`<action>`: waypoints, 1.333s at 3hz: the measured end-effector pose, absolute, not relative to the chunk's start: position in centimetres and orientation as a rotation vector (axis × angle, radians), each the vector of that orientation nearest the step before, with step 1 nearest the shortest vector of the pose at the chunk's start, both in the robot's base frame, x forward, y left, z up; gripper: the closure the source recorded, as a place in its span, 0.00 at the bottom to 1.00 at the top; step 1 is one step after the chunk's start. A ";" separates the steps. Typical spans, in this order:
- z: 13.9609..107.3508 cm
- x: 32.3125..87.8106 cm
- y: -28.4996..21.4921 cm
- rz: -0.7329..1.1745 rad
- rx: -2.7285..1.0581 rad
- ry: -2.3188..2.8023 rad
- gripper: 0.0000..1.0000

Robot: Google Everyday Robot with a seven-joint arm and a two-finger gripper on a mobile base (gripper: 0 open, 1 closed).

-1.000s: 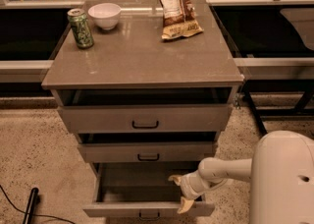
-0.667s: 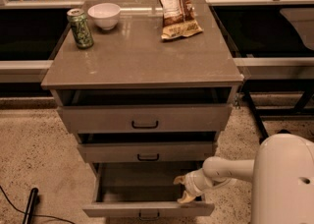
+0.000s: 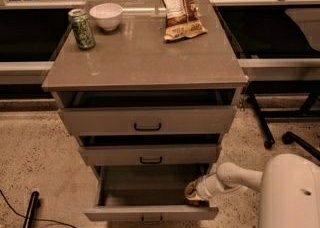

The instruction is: Open bottom drawer

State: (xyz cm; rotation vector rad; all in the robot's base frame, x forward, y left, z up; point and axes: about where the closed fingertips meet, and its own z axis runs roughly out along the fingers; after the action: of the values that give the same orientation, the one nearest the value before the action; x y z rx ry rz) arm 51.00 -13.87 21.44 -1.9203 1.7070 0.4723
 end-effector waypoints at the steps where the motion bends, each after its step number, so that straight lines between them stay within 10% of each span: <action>1: 19.4 51.3 -14.0 0.513 -1.898 1.738 1.00; 4: 17.6 45.9 -12.7 0.733 -1.852 1.911 1.00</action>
Offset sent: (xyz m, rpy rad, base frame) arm -0.0061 -0.0124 -0.0521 -0.0416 0.1700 -0.0938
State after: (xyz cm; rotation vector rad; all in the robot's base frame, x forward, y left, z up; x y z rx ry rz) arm 45.87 -12.73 17.59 -1.8523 1.9107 0.7326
